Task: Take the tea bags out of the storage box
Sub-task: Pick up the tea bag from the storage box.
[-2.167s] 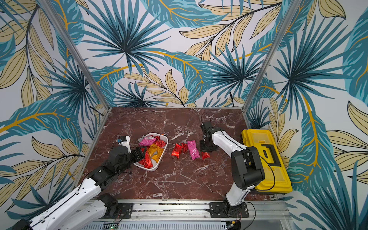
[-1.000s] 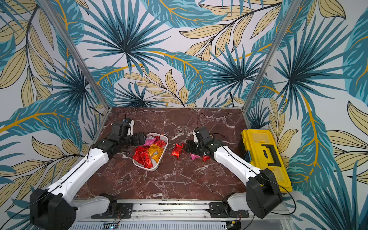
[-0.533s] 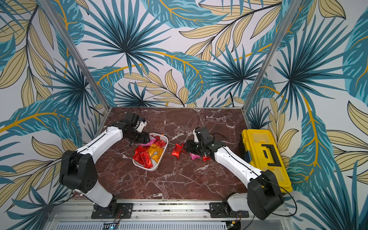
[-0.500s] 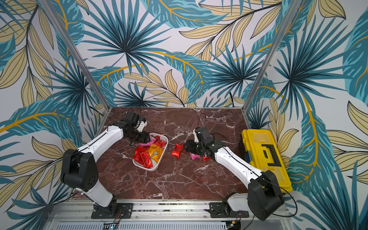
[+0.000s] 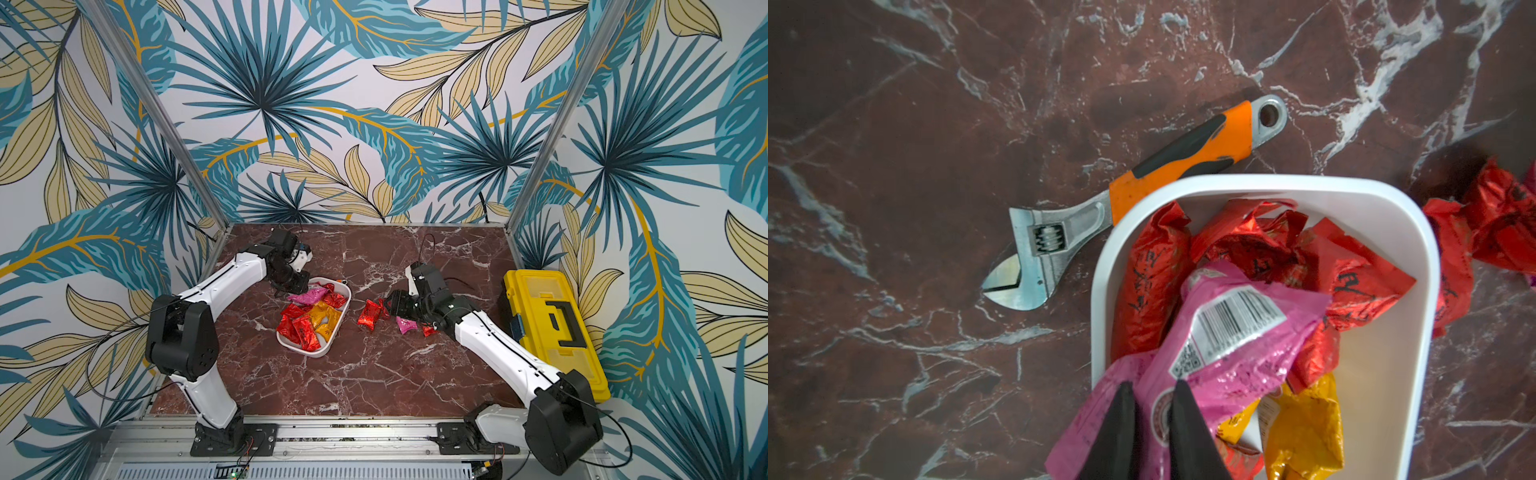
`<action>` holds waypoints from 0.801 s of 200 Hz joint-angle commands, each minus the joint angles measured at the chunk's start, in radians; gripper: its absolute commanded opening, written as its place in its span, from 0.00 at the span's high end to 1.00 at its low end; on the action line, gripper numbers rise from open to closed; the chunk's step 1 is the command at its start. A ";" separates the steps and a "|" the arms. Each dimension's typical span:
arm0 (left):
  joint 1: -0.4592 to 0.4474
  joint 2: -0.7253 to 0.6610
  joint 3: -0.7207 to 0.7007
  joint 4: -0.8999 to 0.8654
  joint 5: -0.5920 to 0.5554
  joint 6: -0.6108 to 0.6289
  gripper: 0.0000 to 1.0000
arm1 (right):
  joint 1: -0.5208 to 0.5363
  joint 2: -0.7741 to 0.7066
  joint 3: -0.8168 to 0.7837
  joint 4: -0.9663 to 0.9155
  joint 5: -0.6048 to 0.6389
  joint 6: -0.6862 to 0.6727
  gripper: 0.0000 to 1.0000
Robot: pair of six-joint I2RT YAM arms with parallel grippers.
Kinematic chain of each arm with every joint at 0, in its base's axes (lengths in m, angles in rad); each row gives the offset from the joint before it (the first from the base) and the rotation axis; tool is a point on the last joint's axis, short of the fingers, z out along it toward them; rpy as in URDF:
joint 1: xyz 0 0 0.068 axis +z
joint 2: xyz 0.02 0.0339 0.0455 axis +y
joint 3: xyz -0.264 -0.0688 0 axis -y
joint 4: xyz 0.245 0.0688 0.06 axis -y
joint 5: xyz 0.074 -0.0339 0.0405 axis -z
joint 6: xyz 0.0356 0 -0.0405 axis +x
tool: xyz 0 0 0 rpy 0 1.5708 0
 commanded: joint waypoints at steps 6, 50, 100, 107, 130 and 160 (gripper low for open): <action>0.005 -0.021 0.042 -0.017 0.022 0.010 0.92 | -0.001 -0.041 -0.025 -0.022 0.019 -0.020 0.42; 0.005 -0.115 0.028 -0.014 0.002 -0.026 0.92 | -0.005 -0.083 -0.026 -0.049 0.023 -0.030 0.43; 0.005 -0.306 -0.061 0.109 -0.025 -0.162 0.95 | -0.005 -0.108 -0.039 -0.060 0.023 -0.015 0.43; 0.003 -0.342 -0.085 0.141 -0.012 -0.206 0.96 | -0.005 -0.111 -0.043 -0.060 0.023 -0.007 0.43; -0.052 -0.489 -0.213 0.260 -0.058 -0.366 0.95 | -0.006 -0.132 -0.062 -0.069 0.047 0.025 0.43; -0.226 -0.652 -0.377 0.336 -0.258 -0.604 0.97 | -0.008 -0.191 -0.109 -0.093 0.135 0.059 0.43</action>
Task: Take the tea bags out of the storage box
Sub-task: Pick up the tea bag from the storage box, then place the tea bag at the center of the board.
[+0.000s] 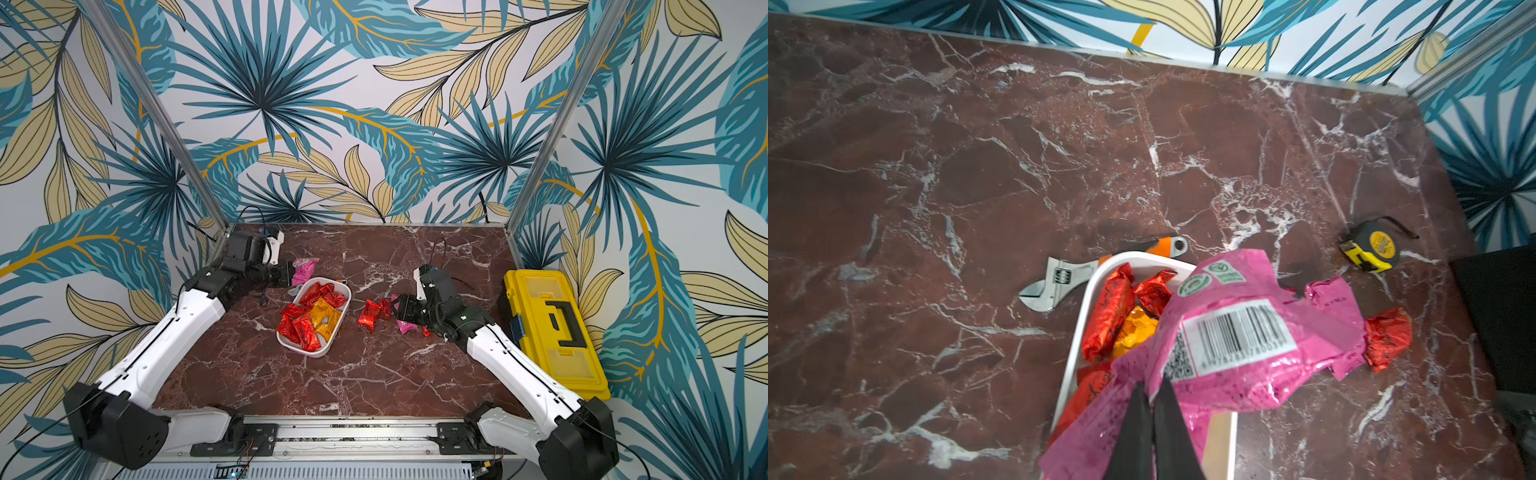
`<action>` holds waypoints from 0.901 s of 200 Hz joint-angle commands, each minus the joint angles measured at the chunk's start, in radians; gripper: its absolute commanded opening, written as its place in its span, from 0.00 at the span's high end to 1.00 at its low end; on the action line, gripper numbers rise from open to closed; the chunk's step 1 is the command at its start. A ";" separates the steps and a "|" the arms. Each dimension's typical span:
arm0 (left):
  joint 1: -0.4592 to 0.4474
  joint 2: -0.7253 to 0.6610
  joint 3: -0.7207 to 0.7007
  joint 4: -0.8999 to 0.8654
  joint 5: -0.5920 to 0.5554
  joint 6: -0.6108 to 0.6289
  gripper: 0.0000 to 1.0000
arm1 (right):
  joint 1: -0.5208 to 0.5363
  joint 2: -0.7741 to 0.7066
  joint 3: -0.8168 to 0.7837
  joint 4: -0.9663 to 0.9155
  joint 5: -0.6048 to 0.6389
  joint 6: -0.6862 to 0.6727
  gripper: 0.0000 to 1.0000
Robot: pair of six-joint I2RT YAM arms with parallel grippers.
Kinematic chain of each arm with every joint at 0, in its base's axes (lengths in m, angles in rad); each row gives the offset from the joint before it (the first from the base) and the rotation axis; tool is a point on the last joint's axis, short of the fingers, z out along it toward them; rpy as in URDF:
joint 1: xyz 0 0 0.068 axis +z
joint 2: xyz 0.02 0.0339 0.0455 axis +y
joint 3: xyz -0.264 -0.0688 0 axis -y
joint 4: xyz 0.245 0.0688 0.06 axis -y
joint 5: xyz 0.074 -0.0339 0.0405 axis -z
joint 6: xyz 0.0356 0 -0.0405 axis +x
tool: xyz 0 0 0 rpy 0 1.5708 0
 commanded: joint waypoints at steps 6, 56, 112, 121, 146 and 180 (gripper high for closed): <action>-0.165 -0.122 -0.148 0.113 -0.204 -0.295 0.98 | -0.009 -0.062 -0.054 -0.047 0.095 0.048 0.43; -0.627 -0.167 -0.275 0.051 -0.660 -0.766 0.99 | -0.019 -0.146 -0.108 -0.065 0.161 0.107 0.39; -0.909 0.117 -0.148 -0.169 -0.876 -1.065 0.99 | -0.022 -0.182 -0.105 -0.092 0.183 0.118 0.38; -0.922 0.157 -0.139 -0.159 -0.871 -1.067 0.99 | -0.024 -0.189 -0.096 -0.102 0.193 0.110 0.38; -0.930 0.260 -0.118 -0.160 -0.842 -1.093 0.99 | -0.030 -0.207 -0.079 -0.125 0.205 0.098 0.38; -0.931 0.354 -0.121 -0.077 -0.768 -1.100 0.99 | -0.032 -0.230 -0.082 -0.147 0.216 0.099 0.38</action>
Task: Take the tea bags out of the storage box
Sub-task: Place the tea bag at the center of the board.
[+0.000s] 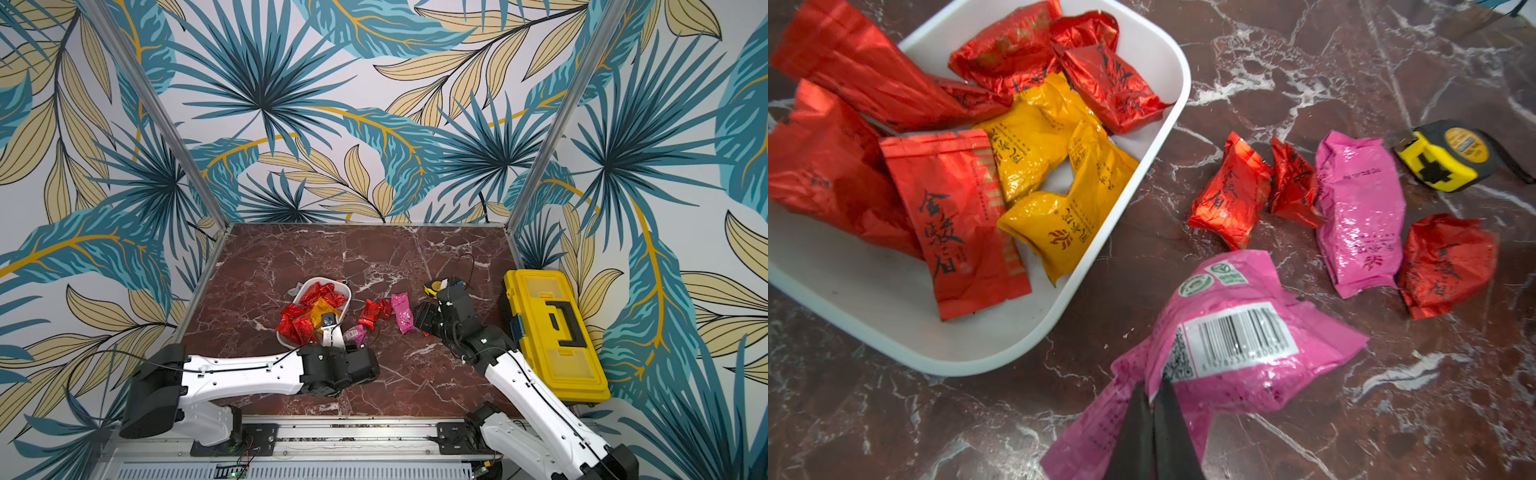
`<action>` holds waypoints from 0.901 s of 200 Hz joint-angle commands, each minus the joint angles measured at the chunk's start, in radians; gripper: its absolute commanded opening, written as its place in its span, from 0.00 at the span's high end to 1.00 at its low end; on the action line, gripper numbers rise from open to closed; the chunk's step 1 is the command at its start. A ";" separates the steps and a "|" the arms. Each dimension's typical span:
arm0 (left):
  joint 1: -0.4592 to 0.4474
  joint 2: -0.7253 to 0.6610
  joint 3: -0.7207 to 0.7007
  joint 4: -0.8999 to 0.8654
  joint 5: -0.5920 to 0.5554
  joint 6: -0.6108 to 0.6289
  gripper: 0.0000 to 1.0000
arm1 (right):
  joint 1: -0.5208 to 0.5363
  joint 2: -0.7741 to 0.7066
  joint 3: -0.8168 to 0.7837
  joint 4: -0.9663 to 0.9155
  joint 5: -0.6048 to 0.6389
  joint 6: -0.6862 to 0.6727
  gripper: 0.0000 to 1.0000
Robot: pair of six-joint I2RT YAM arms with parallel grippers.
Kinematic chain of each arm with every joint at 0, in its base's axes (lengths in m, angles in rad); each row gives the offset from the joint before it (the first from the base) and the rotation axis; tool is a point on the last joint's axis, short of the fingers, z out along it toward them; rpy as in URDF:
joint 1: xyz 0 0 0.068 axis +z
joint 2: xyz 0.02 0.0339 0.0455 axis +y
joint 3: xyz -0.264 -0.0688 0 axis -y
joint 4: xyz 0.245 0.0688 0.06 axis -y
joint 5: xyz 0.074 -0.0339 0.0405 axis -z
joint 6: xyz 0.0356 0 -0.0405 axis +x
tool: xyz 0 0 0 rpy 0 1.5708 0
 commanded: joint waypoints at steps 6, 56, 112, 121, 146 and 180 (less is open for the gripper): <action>-0.002 0.060 0.059 0.008 0.015 -0.054 0.99 | -0.005 -0.024 0.007 -0.043 0.025 -0.008 0.38; 0.017 0.136 0.062 0.035 0.007 -0.107 0.84 | -0.006 -0.048 0.011 -0.065 0.041 -0.004 0.38; 0.039 0.076 0.037 0.133 0.009 -0.020 0.47 | -0.012 -0.072 0.061 -0.103 0.080 -0.034 0.38; 0.050 0.049 0.034 0.149 0.005 0.007 0.46 | -0.012 -0.068 0.070 -0.105 0.078 -0.041 0.38; 0.105 -0.068 0.002 0.243 0.013 0.147 0.46 | -0.011 -0.031 0.117 -0.101 0.022 -0.078 0.39; 0.252 -0.255 -0.050 0.329 0.101 0.339 0.46 | 0.051 0.087 0.201 -0.081 -0.054 -0.171 0.41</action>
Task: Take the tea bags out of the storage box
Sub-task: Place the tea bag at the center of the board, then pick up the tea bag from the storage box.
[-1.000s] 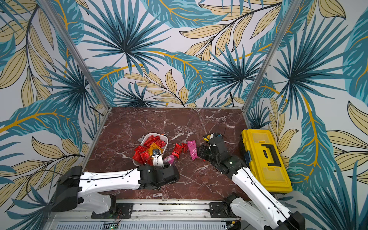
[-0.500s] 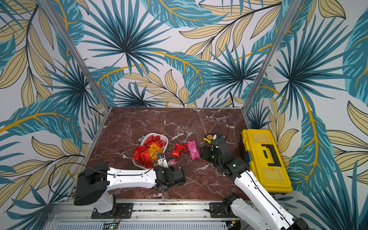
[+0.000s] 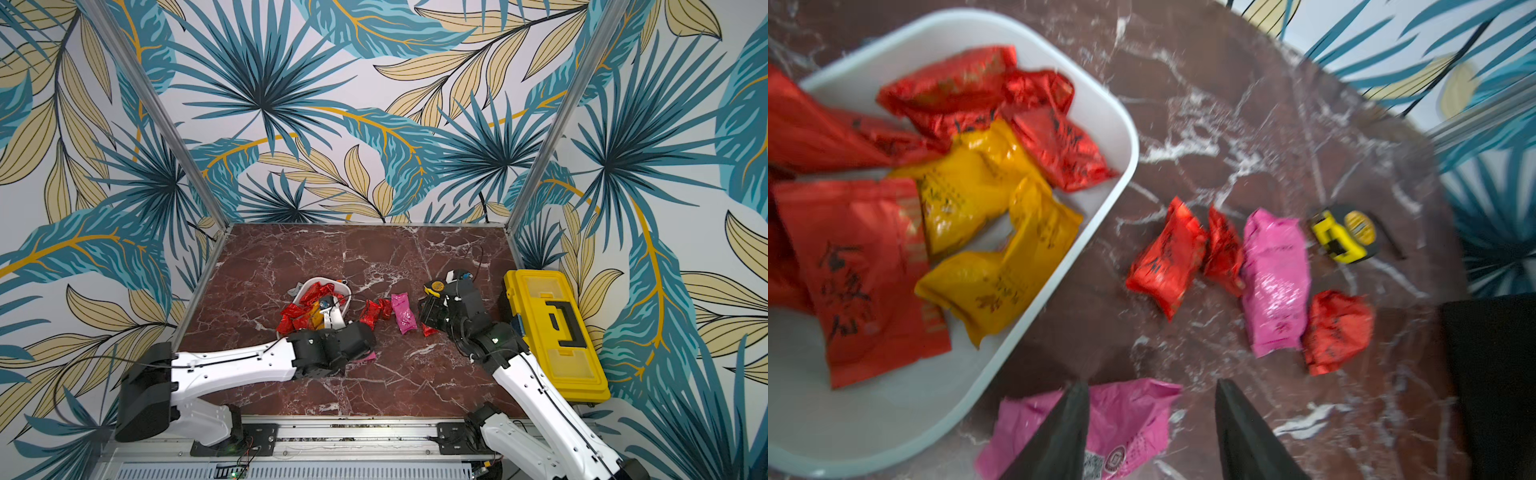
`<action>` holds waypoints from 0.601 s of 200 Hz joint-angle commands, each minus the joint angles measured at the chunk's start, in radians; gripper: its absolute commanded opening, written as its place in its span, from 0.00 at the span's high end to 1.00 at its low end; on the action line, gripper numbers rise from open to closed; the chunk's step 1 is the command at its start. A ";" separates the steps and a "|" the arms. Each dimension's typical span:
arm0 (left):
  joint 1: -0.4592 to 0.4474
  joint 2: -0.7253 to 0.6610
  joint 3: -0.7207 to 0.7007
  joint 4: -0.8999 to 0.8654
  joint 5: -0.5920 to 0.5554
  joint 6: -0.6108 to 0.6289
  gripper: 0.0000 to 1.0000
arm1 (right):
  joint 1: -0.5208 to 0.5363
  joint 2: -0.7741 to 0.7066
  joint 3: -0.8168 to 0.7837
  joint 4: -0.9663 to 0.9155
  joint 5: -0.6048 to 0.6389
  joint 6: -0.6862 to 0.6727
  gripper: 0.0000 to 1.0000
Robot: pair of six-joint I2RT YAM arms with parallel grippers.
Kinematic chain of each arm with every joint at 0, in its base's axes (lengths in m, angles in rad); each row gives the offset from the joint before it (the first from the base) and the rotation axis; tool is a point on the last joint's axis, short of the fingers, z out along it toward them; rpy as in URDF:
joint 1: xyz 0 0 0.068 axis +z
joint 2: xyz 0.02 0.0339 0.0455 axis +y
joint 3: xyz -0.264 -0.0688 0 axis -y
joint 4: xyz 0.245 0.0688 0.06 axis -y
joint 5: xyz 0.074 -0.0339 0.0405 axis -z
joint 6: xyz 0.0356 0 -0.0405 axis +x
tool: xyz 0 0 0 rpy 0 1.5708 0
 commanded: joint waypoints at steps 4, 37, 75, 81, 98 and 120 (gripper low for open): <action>0.113 -0.142 -0.063 0.083 0.066 0.192 0.46 | 0.053 0.083 0.063 0.012 -0.071 -0.102 0.41; 0.291 -0.329 -0.133 0.074 0.130 0.261 0.45 | 0.165 0.273 0.189 0.017 -0.122 -0.275 0.41; 0.461 -0.527 -0.228 0.022 0.146 0.240 0.46 | 0.262 0.526 0.347 0.012 -0.093 -0.536 0.41; 0.482 -0.553 -0.240 0.013 0.150 0.236 0.45 | 0.275 0.568 0.376 0.016 -0.081 -0.573 0.41; 0.537 -0.621 -0.273 -0.024 0.152 0.222 0.45 | 0.307 0.685 0.452 0.032 -0.060 -0.653 0.41; 0.596 -0.687 -0.310 -0.065 0.164 0.203 0.45 | 0.343 0.841 0.579 0.034 -0.009 -0.714 0.41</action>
